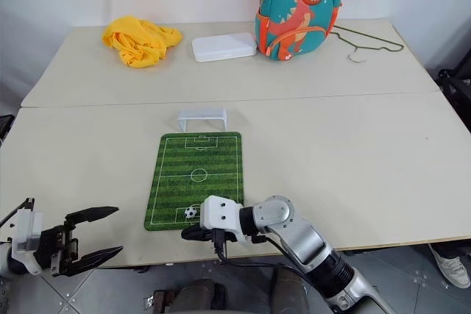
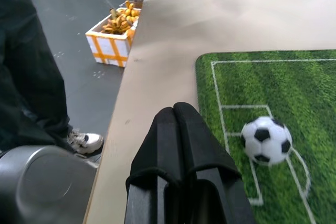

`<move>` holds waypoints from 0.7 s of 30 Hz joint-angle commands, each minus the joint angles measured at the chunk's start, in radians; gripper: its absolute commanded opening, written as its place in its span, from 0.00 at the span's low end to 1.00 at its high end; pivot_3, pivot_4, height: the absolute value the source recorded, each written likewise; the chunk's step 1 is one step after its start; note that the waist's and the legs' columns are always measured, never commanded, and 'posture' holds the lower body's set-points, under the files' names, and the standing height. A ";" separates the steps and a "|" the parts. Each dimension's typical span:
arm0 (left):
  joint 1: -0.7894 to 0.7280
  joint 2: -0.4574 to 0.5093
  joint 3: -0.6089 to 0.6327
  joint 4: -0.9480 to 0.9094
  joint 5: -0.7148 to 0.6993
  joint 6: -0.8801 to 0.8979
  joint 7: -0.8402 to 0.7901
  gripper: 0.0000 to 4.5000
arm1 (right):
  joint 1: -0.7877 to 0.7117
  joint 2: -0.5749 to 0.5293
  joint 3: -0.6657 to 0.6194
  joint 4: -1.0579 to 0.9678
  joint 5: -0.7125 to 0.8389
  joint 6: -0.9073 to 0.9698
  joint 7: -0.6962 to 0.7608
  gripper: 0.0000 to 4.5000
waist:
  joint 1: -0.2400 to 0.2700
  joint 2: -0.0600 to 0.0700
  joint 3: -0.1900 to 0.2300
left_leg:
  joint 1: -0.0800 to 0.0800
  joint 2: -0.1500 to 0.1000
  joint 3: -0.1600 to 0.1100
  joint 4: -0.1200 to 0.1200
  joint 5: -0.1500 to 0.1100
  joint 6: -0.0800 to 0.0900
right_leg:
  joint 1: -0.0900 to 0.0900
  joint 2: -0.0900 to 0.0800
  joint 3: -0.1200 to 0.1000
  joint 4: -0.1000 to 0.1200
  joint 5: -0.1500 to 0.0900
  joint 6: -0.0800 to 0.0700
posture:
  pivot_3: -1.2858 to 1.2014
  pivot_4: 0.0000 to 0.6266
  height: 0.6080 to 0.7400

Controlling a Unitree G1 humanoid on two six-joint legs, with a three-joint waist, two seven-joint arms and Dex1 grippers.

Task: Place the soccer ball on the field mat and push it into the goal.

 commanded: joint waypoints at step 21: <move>-0.084 -0.145 0.040 -0.094 -0.051 0.082 0.328 1.00 | -0.056 0.006 -0.288 0.060 0.021 -0.135 -0.172 0.01 | 0.002 0.000 0.000 | -0.001 0.000 0.000 -0.001 0.000 0.000 | -0.001 0.001 0.000 0.000 0.000 0.000 | 0.52 0.24 1.00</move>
